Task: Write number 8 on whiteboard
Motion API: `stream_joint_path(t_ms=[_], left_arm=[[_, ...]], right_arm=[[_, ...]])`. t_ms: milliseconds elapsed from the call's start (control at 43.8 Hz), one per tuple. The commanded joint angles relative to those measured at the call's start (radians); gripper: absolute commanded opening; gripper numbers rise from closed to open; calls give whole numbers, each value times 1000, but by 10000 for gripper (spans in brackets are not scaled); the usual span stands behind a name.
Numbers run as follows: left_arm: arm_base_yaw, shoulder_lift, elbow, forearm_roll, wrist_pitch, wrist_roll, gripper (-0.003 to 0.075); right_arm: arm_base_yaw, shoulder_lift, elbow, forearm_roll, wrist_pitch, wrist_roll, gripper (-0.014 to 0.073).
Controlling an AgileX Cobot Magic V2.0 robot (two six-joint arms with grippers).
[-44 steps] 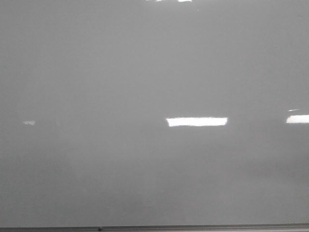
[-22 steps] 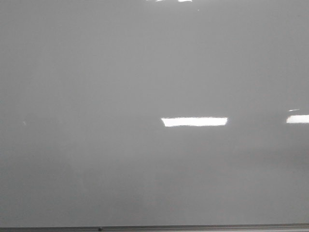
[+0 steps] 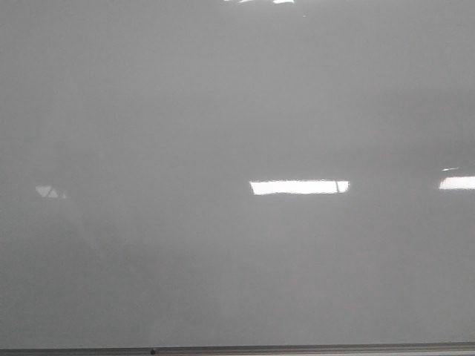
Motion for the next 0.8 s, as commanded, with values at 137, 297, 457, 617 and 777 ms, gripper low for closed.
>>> stream_joint_path(t_ms=[137,297,457,617,777], left_arm=[[-7,135,-48,-2,-52,-9,-19],[-7,137,-48,-2,-57,-9,155],[-7,137,-48,-2,-57,-9,543],[-7,137,-48,-2,-57,-9,618],[-7,159,-46,-2,-24,-9,618]], right_arm=[[3,84,-36,0,-46,-5,-20],[3,84,-34,0,-42,-5,246],[3,84,-30,0,-43,-5,484],[3,84,-30,0,-43,-5,496],[3,84,-30,0,-43,-5,496]])
